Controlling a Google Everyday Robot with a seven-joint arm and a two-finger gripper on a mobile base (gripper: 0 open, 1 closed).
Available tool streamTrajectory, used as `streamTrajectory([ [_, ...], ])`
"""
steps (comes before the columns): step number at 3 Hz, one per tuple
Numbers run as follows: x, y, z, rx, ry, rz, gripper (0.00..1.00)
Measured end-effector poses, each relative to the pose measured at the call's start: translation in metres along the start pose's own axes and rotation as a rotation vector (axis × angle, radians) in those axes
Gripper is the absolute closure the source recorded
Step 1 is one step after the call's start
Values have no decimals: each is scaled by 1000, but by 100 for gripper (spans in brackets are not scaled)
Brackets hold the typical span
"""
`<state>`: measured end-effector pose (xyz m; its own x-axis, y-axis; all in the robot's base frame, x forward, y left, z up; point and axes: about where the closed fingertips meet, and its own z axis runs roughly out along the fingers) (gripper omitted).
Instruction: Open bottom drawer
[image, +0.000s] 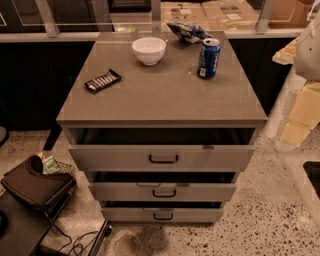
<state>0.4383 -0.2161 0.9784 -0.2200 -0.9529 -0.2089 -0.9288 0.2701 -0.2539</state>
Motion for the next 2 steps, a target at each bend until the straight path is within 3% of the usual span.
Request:
streamTrajectory([
  [1,0,0,0,0,0,0,0],
  [2,1,1,9,26,39,-10,0],
])
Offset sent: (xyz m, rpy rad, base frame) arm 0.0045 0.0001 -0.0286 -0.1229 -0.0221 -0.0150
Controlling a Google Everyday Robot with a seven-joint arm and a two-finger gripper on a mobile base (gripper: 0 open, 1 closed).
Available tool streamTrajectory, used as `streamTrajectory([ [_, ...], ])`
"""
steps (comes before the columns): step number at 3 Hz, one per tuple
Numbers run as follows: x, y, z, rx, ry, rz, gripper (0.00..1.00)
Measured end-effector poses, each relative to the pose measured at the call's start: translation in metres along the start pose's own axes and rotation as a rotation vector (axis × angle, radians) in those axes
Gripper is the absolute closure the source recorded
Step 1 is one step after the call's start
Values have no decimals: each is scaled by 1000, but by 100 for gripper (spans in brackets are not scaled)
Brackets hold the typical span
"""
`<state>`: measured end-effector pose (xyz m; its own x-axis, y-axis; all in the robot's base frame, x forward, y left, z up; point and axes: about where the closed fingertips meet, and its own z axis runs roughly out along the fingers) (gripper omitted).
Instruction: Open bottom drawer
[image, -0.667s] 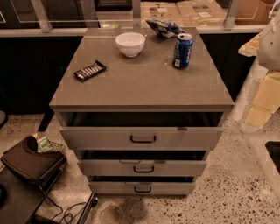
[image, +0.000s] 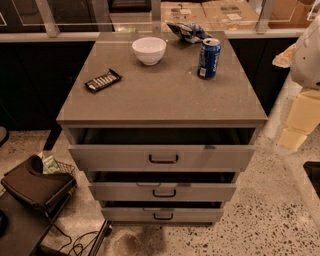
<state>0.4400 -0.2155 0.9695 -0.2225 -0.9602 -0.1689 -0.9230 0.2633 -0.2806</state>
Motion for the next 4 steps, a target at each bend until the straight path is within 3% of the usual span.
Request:
streamTrajectory([
  [1,11,12,19,45,49,-15,0],
  [2,28,37,57,75,57,-19,0],
  [4,50,97,167,70,23,-11,0],
])
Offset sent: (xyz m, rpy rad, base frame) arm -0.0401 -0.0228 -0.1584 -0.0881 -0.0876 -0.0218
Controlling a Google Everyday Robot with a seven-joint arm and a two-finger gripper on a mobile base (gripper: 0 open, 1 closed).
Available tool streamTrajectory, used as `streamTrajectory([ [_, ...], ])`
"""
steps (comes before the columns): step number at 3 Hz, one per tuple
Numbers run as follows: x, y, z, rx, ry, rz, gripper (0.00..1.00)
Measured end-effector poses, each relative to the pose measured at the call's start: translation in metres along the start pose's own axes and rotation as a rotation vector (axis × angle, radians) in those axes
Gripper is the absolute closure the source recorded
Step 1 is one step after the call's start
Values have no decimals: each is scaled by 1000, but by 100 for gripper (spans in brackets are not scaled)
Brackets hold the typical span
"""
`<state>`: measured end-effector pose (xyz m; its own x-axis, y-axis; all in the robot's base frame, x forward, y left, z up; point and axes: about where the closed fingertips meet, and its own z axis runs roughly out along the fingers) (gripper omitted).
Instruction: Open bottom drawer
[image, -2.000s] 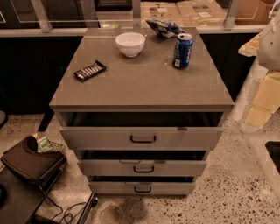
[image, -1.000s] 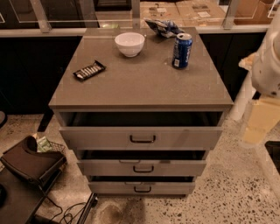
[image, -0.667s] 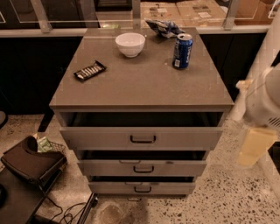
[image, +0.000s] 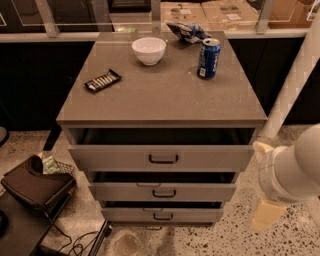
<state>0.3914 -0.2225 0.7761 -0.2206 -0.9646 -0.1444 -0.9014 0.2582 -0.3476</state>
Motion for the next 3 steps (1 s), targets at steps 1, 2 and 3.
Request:
streamTrajectory([
  [1,-2,31,43,-10,-47,5,0],
  [2,-2,31,43,-10,-47,4,0],
  [3,2,40,72,-10,-25,-1,0],
])
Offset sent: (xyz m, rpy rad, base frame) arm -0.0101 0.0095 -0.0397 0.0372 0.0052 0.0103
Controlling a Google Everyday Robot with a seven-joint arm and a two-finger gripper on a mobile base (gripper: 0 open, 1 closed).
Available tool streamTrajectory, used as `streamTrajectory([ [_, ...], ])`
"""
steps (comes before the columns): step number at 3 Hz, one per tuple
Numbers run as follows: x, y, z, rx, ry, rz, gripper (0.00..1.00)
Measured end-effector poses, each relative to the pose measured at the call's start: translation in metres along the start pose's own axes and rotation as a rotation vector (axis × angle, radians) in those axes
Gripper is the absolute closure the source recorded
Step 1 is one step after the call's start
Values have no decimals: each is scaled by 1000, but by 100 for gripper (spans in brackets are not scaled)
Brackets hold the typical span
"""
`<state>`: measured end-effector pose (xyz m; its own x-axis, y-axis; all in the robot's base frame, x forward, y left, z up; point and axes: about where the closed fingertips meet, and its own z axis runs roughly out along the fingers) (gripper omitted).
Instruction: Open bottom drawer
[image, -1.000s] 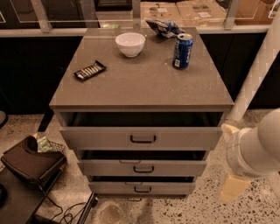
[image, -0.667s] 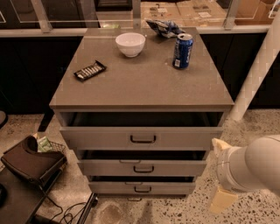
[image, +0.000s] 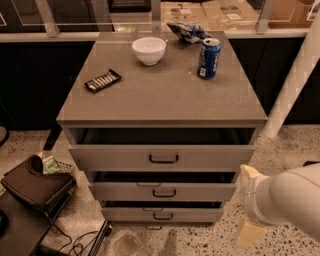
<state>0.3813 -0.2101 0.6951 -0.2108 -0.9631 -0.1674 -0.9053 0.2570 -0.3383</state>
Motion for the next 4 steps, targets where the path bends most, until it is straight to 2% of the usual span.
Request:
streamTrajectory([
  [1,10,28,55,-29,39,-27,0],
  [2,32,64,109,-70,70,-36,0],
  [3,44,86,145,-91,65,-42,0],
  [4,42,97,172,-99,35,-87,0],
])
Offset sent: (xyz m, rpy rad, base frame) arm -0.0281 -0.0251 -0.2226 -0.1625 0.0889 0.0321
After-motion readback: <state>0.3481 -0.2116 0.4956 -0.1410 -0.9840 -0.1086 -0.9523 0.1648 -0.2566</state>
